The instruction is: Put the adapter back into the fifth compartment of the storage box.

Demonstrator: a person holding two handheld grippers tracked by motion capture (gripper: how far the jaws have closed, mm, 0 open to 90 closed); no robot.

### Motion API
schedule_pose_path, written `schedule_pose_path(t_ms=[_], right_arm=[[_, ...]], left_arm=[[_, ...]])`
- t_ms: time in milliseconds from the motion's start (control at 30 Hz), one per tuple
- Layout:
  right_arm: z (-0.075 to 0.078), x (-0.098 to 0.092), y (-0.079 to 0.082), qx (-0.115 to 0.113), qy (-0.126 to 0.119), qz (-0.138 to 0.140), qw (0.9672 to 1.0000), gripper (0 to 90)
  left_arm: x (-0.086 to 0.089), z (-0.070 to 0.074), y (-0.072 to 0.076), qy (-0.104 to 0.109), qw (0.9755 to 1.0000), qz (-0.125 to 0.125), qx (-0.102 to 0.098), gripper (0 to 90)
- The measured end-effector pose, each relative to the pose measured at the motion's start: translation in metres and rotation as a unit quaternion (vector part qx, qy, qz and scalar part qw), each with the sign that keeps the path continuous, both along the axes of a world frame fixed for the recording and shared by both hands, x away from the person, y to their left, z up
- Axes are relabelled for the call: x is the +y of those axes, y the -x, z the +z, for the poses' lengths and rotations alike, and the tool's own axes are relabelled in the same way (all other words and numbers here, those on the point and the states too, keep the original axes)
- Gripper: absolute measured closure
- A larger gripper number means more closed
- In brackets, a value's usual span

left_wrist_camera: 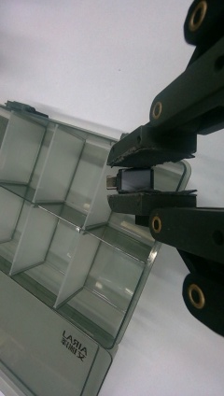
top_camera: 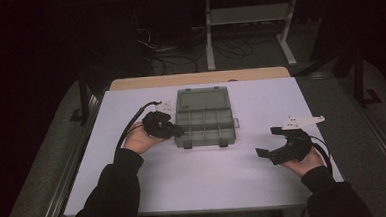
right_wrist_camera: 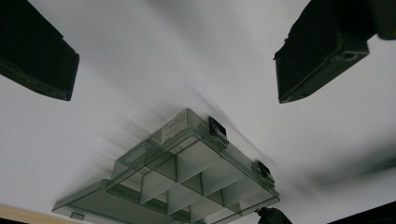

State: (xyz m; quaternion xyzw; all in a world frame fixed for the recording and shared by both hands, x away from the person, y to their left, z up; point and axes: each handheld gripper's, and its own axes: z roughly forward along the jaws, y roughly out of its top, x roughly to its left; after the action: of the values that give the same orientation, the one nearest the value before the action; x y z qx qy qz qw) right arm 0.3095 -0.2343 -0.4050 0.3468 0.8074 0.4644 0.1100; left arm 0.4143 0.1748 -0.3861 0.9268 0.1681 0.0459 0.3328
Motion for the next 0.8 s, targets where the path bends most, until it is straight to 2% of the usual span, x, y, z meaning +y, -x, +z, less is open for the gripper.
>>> schedule_pose_path(t_ms=[200,567,667,800], right_arm=[[0.0,0.0,0.0,0.0,-0.001,0.0,1.0,0.0],[-0.001,0.001,0.0,0.001,-0.002,-0.001,1.0,0.0],[0.0,0.0,0.0,0.001,-0.002,0.0,1.0,0.0],[0.0,0.001,-0.001,0.001,-0.003,0.001,1.0,0.0]], left_arm=[[0.0,-0.005,-0.004,-0.011,0.9999,0.008,0.001,76.3],[-0.001,-0.011,-0.01,-0.008,0.9998,0.017,0.005,76.3],[-0.003,-0.012,-0.01,0.002,0.9998,0.018,0.013,76.1],[-0.006,-0.013,-0.01,-0.005,0.9999,0.013,0.01,73.1]])
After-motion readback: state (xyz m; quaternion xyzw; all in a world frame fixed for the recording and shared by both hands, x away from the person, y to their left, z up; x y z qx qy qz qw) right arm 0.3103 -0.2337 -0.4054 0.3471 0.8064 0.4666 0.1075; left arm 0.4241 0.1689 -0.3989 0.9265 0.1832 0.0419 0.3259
